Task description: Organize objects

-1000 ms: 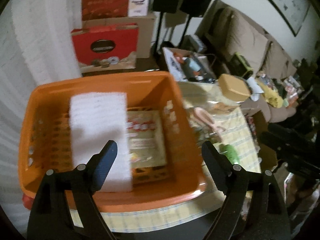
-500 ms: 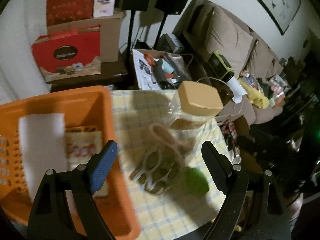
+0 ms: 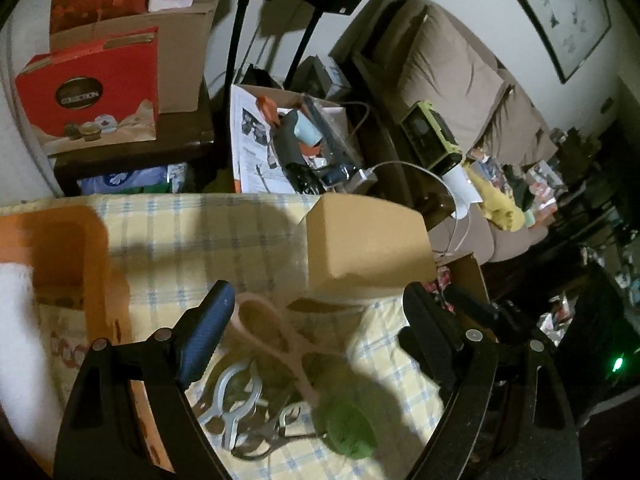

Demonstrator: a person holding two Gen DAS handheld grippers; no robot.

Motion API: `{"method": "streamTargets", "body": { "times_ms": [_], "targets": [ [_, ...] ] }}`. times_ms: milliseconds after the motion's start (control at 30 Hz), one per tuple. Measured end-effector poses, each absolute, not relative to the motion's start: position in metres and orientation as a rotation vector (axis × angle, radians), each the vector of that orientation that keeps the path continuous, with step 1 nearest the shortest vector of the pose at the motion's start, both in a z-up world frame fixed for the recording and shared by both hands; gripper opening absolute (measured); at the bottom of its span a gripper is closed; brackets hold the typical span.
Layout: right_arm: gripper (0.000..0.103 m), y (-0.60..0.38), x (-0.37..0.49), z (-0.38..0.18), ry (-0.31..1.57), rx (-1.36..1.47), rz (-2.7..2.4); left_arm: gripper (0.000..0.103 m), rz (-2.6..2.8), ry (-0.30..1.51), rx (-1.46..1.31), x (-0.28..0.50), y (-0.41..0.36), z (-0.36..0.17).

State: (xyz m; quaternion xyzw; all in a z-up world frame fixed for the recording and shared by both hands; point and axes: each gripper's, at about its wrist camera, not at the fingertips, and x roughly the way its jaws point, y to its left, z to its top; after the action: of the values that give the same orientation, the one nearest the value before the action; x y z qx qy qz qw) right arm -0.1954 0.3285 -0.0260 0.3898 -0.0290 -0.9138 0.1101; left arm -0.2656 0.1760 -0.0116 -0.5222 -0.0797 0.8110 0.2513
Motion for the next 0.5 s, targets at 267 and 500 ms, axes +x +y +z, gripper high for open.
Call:
{"method": "streamTargets", "body": {
  "times_ms": [267, 500],
  "targets": [
    [0.076, 0.323, -0.214, -0.033, 0.052, 1.066, -2.662, 0.085, 2.171, -0.245, -1.429, -0.286, 0.183, -0.02],
    [0.084, 0.318, -0.228, -0.033, 0.237, 1.012, -2.559, 0.085, 2.118, -0.246, -1.436, -0.3, 0.193, -0.021]
  ]
}}
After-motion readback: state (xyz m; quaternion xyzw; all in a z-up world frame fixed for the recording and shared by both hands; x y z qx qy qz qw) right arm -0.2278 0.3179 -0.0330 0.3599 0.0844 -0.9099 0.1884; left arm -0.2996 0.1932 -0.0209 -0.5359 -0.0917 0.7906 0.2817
